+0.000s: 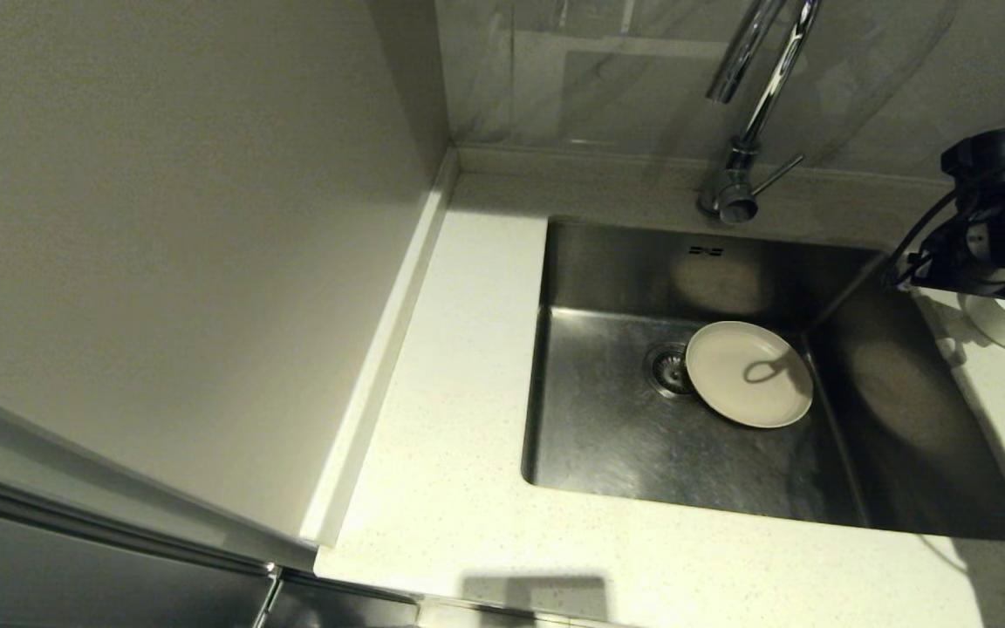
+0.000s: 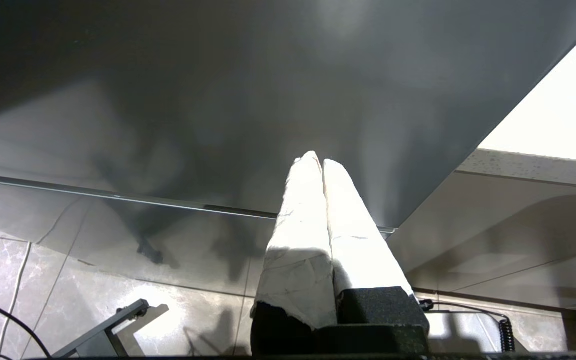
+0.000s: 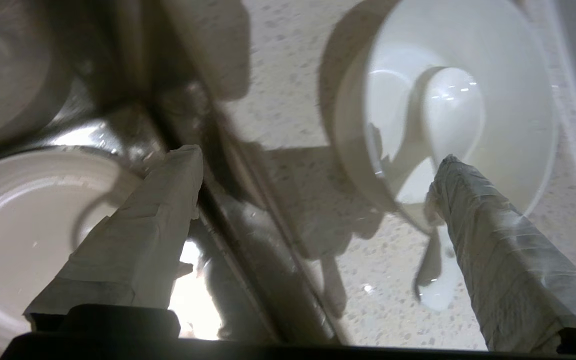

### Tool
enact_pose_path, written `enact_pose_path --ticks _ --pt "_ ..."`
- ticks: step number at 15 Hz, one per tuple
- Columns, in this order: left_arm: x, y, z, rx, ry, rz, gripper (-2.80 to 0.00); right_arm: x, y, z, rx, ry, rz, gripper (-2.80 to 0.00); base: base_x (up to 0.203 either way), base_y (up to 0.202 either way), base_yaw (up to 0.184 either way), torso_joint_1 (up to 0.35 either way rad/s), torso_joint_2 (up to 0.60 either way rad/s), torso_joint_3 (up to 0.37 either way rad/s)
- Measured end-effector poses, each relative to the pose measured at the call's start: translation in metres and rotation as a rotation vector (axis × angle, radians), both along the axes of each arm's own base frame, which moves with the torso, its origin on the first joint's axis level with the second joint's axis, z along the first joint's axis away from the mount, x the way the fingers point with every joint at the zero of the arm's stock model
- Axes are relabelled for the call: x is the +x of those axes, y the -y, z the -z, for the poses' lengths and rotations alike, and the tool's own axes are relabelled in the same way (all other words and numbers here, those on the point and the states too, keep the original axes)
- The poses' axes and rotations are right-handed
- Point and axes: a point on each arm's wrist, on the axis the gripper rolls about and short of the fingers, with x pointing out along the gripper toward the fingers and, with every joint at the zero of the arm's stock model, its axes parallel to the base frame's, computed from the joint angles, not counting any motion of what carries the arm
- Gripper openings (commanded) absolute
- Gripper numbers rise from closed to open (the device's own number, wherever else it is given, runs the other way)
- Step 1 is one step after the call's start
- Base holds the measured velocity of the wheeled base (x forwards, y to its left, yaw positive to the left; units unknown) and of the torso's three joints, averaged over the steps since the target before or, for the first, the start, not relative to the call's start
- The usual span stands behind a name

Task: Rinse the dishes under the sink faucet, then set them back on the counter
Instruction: Place the spoon on the plate

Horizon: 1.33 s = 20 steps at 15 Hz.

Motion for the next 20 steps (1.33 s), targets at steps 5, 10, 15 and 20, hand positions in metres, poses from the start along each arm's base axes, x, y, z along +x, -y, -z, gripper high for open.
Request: enact_pose_path --ticks 5,10,15,20 --pt "0.000 0.000 0.000 0.000 0.000 0.000 -2.80 0.000 -0.003 0.001 0.011 -0.017 -0.030 0.00 0.000 0.000 0.000 0.000 0.00 0.000" --pt "0.000 0.000 0.000 0.000 0.000 0.000 -2.80 0.001 -0.006 0.002 0.007 -0.023 -0.043 0.00 0.000 0.000 0.000 0.000 0.00 0.000" --pt "0.000 0.000 0.000 0.000 0.000 0.000 -2.80 -0.004 -0.009 0.004 0.034 -0.082 -0.070 0.00 0.000 0.000 0.000 0.000 0.00 0.000" --pt "0.000 0.000 0.000 0.000 0.000 0.000 -2.80 -0.006 -0.010 0.004 0.049 -0.090 -0.088 0.00 0.000 0.000 0.000 0.000 0.00 0.000"
